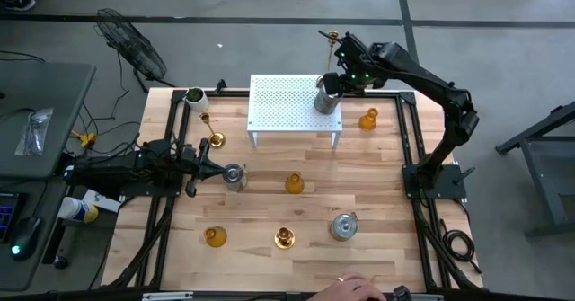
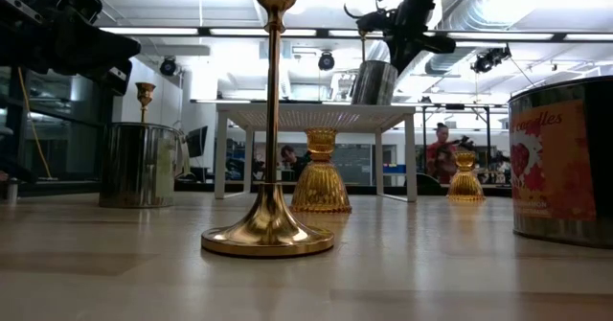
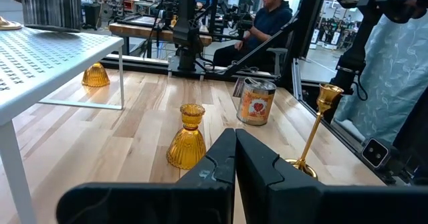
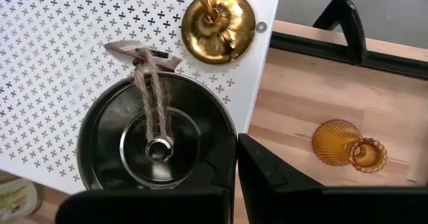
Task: Pick & Place candle stick holders
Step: Put the brown and silver scented candle on the shelf, then put the top orange glass candle holder on the shelf
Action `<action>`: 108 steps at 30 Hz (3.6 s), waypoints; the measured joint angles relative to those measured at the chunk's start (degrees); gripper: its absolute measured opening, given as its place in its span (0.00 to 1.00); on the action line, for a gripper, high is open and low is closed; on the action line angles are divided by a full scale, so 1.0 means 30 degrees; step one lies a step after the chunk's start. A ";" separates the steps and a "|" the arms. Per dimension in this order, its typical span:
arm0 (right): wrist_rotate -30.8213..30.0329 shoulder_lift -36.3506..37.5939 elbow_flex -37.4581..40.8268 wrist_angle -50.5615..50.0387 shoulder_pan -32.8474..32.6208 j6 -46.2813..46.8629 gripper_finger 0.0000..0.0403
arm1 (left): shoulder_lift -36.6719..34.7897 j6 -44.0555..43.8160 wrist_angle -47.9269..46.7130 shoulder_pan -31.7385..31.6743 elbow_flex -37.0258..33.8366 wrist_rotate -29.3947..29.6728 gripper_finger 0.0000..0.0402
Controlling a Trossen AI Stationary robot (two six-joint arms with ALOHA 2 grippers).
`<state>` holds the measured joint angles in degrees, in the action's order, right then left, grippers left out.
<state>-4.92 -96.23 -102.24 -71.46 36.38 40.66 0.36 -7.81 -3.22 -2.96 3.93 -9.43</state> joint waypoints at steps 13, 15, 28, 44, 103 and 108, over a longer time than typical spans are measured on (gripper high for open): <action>0.0186 0.0022 0.0000 0.0516 -0.0255 0.0000 0.01 | 0.0000 0.0007 0.0000 -0.0007 -0.0003 0.0000 0.00; 0.0119 0.0025 0.0000 0.0551 -0.0255 0.0000 0.01 | 0.0000 0.0007 0.0000 0.0000 -0.0003 0.0000 0.00; 0.0168 0.0029 0.0000 0.0937 -0.0379 -0.0146 0.01 | 0.0000 0.0005 0.0000 -0.0002 0.0000 0.0000 0.00; -0.0774 0.0705 0.0000 0.1055 -0.0648 -0.0007 0.31 | 0.0000 0.0001 0.0000 -0.0007 0.0003 0.0000 0.00; -0.5672 0.7860 1.7664 0.8181 -0.0201 0.3075 0.84 | 0.0000 0.0007 0.0000 -0.0007 -0.0004 0.0000 0.00; -0.5839 0.6679 1.7741 0.8506 0.0368 0.3833 0.84 | 0.0000 0.0007 -0.0001 -0.0007 0.0002 0.0000 0.00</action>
<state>-22.44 -76.19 -49.01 -45.94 37.48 52.16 0.36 -7.79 -3.23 -2.98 3.94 -9.43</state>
